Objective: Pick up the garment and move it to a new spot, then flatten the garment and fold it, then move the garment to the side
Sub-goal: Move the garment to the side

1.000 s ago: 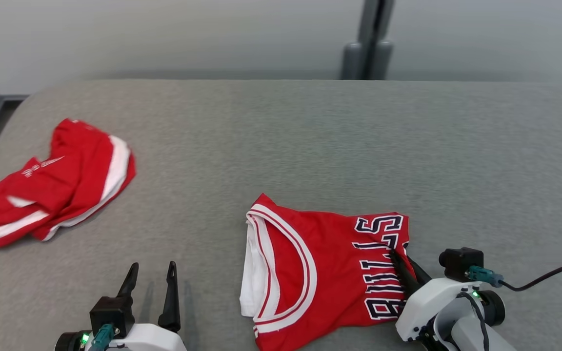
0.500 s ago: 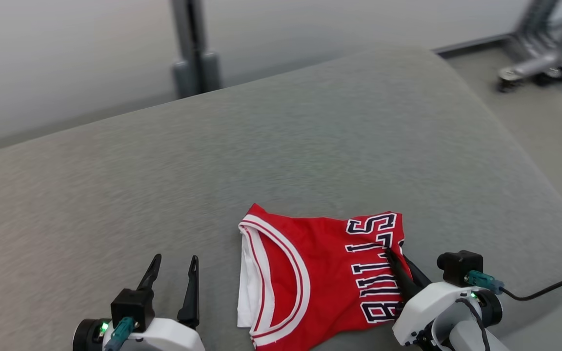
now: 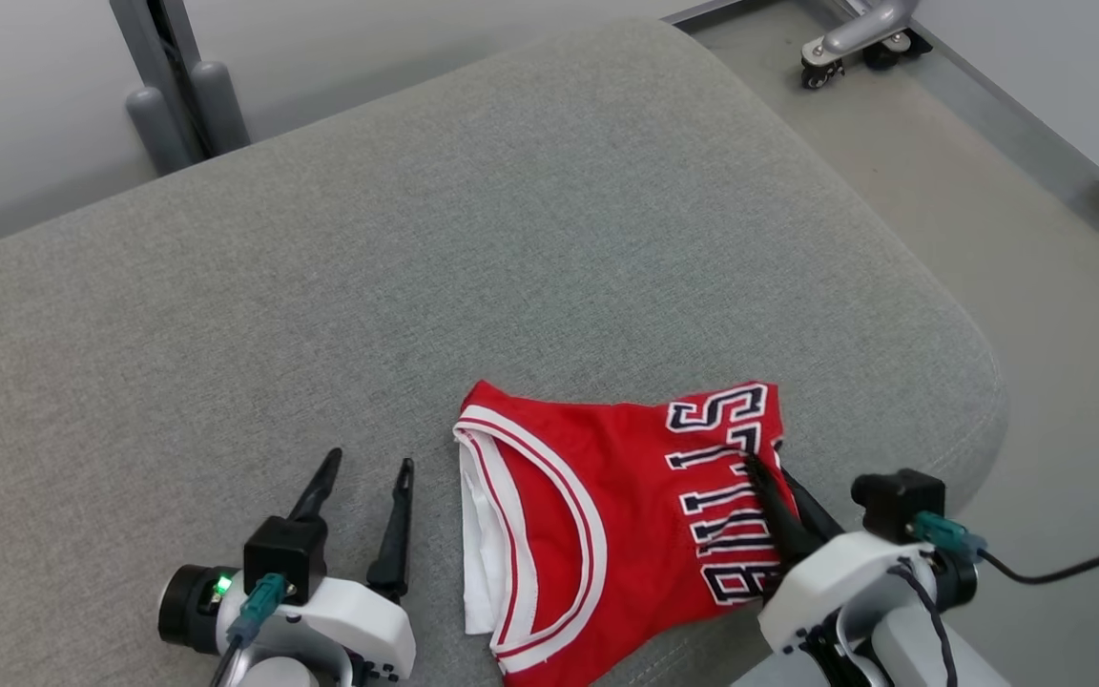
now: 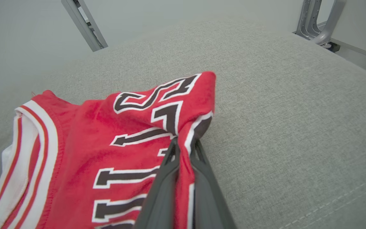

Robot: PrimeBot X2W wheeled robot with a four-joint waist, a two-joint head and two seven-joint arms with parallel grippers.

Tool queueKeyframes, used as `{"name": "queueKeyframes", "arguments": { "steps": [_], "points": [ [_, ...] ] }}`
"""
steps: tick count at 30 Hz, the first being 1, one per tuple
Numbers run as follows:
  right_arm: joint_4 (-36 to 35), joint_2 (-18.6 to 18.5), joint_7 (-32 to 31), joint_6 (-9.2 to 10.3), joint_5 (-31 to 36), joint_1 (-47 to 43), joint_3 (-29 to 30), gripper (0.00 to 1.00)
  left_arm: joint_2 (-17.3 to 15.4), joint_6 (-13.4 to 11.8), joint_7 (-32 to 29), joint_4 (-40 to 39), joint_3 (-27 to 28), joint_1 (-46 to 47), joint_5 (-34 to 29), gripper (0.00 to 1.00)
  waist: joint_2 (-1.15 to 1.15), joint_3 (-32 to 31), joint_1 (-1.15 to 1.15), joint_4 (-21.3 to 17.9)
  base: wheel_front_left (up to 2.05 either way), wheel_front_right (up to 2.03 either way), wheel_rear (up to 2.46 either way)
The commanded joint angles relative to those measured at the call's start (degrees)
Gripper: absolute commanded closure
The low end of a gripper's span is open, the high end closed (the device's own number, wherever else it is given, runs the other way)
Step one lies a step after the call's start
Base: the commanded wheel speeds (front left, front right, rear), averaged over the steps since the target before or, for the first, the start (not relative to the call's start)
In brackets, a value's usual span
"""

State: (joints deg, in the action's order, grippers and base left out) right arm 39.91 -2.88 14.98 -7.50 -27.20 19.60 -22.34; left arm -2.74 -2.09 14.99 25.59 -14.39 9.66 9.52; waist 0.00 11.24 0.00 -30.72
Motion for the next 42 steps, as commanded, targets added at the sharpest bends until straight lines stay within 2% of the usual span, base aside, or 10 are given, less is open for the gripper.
{"name": "queueKeyframes", "arguments": {
  "steps": [1,6,11,15,21,26,28,30,36,42],
  "points": [
    [-0.3,-0.1,0.3,0.02,0.5,1.6,-0.7,1.0,-0.3,-0.5,0.3,-0.5,0.8,0.2,-0.7,0.0,0.0,0.5,0.0,0.2,0.0,0.0,0.0],
    [1.0,-0.1,0.3,0.02,2.2,7.3,-1.1,1.0,-0.3,-0.4,0.3,-1.8,2.5,-0.7,-2.3,0.0,0.0,2.3,0.0,3.7,0.0,0.0,0.0],
    [6.6,-2.1,0.3,0.03,7.3,17.0,3.1,1.0,-0.5,0.4,0.3,-2.6,4.1,0.8,-3.9,0.0,0.0,5.3,0.0,8.7,0.0,0.0,0.0],
    [13.8,-6.4,0.3,0.03,12.4,24.6,9.1,1.0,-0.6,0.8,0.3,-3.6,4.9,2.6,-5.3,0.0,0.0,7.8,0.0,12.8,0.0,0.0,0.0],
    [23.5,-15.9,0.3,0.03,20.3,33.4,21.1,1.0,-1.2,1.4,0.1,-4.3,5.9,4.2,-6.6,0.0,0.0,11.5,0.0,17.2,0.0,0.0,0.0],
    [27.1,-20.5,0.3,0.02,27.6,36.6,29.5,1.0,-1.6,1.6,0.1,-4.5,6.4,4.6,-7.3,0.0,0.0,13.2,0.0,19.5,0.0,0.0,0.0],
    [27.2,-21.2,0.3,0.03,29.7,37.0,32.7,1.0,-1.6,1.7,0.1,-4.5,6.6,4.9,-7.4,0.0,0.0,13.7,0.0,20.1,0.0,0.0,0.0],
    [26.3,-21.1,0.3,0.02,31.3,37.0,36.2,0.0,-1.7,1.6,0.0,-4.6,6.9,5.0,-7.6,0.0,0.0,13.9,0.0,20.6,0.0,0.0,0.0],
    [19.4,-18.1,0.1,0.02,35.8,34.8,44.8,0.0,-1.4,1.1,0.0,-5.4,7.8,4.9,-7.4,0.0,0.0,13.0,0.0,21.8,0.0,0.0,0.0],
    [11.1,-13.2,0.1,0.03,33.1,31.1,40.9,0.0,-1.0,0.9,0.1,-6.0,8.5,3.8,-6.6,0.0,0.0,10.0,0.0,22.8,0.0,0.0,0.0]
  ]
}}
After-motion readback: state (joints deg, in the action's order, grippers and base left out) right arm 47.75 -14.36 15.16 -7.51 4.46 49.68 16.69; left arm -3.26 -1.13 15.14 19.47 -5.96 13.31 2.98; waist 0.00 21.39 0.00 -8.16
